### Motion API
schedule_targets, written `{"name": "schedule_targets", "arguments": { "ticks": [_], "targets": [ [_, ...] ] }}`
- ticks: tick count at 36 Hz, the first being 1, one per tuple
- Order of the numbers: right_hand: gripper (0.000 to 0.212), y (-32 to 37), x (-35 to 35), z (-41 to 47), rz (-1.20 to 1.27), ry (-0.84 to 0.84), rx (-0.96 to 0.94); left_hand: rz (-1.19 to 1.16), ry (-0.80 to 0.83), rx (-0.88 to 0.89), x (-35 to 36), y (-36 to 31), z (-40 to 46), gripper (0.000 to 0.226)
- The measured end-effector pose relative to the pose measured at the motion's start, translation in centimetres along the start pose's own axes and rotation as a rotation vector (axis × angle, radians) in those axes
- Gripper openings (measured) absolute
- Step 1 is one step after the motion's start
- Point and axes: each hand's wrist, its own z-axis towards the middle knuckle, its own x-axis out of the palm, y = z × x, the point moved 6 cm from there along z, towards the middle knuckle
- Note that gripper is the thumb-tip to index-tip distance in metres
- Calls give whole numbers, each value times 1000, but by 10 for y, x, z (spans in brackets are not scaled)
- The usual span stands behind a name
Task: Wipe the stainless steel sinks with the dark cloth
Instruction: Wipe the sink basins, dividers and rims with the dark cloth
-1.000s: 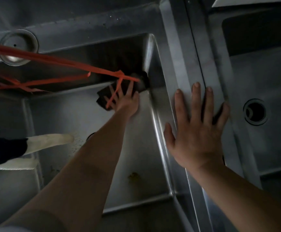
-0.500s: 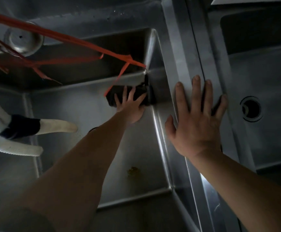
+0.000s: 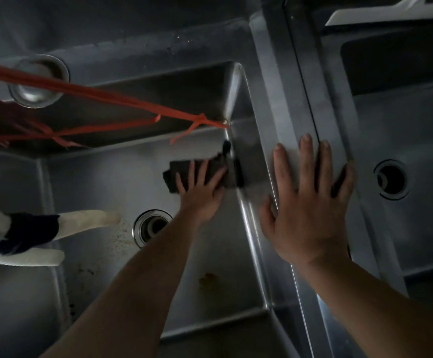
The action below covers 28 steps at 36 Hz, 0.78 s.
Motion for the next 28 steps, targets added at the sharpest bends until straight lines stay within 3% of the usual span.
{"name": "schedule_targets", "arguments": {
  "ticks": [6,17,21,28],
  "targets": [
    [77,0,1,0,14,4,-2,-9,-41,-91,-48,-13,65,57],
    [76,-1,2,0,10,1,13,-22,-56,-243,-58,-28,68,58],
    [76,0,2,-1,1,-11,8,-55,-131,-321,-56,16,60,52],
    [77,0,0,-1,-18,-29,8,-266,-332,-786,-59,146,7,56]
  ]
}}
